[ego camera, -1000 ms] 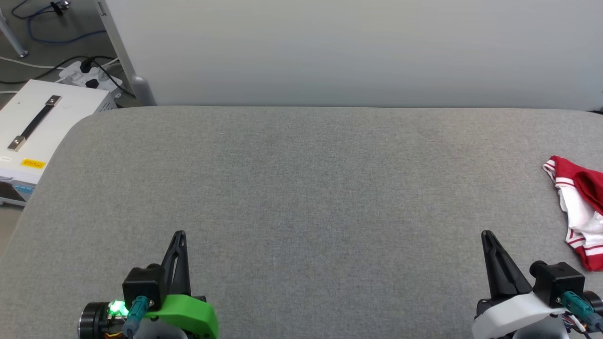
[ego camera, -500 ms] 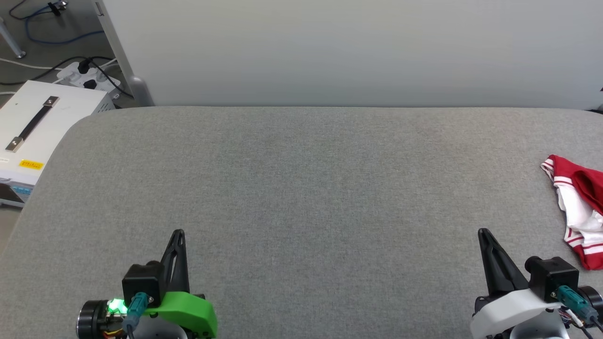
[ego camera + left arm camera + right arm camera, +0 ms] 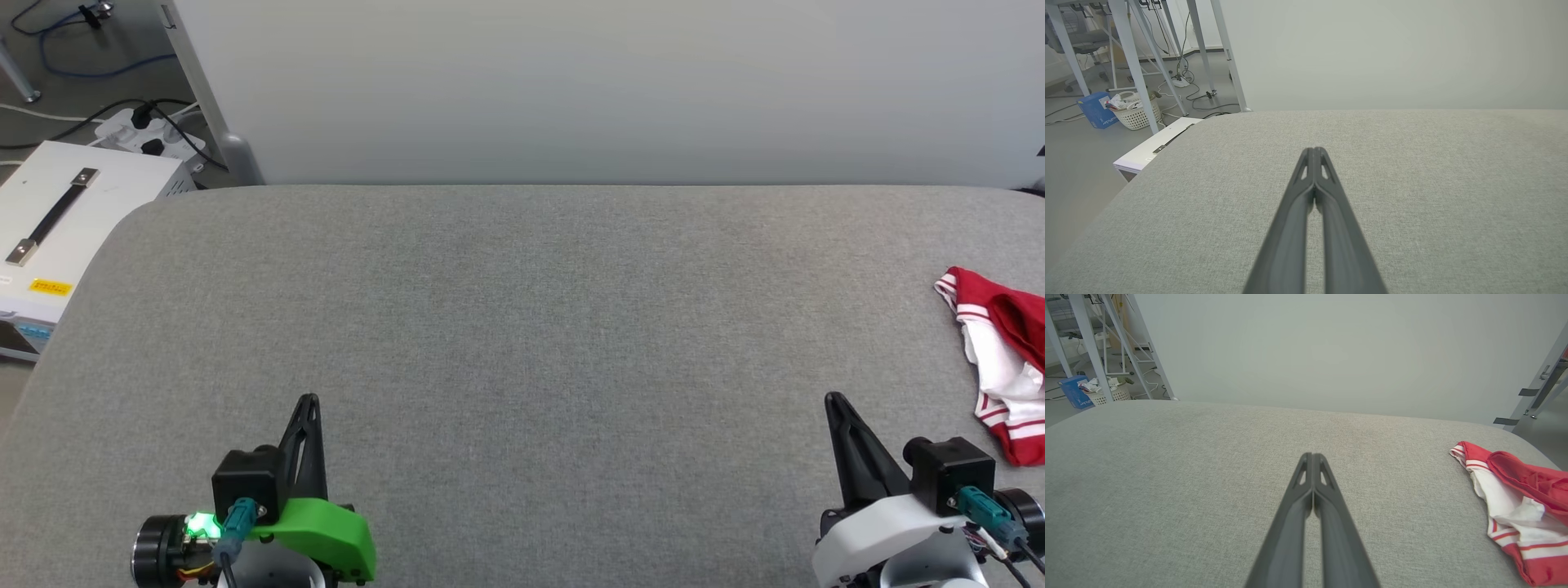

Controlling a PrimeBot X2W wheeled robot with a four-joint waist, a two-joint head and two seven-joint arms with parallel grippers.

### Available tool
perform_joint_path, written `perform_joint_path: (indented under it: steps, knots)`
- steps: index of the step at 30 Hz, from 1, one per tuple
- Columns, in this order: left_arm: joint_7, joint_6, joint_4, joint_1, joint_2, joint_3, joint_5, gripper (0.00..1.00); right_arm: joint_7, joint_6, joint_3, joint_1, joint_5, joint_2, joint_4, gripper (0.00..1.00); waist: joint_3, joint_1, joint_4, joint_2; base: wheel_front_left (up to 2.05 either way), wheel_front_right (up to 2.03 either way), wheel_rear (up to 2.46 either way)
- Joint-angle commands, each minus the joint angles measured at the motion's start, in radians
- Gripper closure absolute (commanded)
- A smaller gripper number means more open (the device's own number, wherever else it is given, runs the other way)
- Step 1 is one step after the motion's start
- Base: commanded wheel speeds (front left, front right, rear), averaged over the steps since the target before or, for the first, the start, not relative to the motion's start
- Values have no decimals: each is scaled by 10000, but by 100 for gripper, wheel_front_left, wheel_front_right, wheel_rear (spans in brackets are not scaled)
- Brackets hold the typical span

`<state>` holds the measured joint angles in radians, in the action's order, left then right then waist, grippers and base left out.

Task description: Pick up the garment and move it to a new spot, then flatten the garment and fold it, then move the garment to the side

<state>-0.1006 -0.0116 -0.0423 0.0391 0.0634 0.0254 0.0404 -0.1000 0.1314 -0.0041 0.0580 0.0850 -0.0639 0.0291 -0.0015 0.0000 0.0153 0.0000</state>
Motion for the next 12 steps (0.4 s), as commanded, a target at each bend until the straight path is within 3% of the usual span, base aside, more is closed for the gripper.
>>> perform_joint_path:
  steps: [1, 12]
  knots:
    - [69, 56, 74, -188, -47, -48, -77, 100, 60, -5, 15, -209, -107, 31, -83, 100, 0, 0, -4, 0, 0, 0, 0]
    - [292, 71, 157, -236, -67, -97, -155, 100, 284, -5, 21, -297, -283, 56, -132, 100, 4, 0, -40, 0, 0, 0, 0]
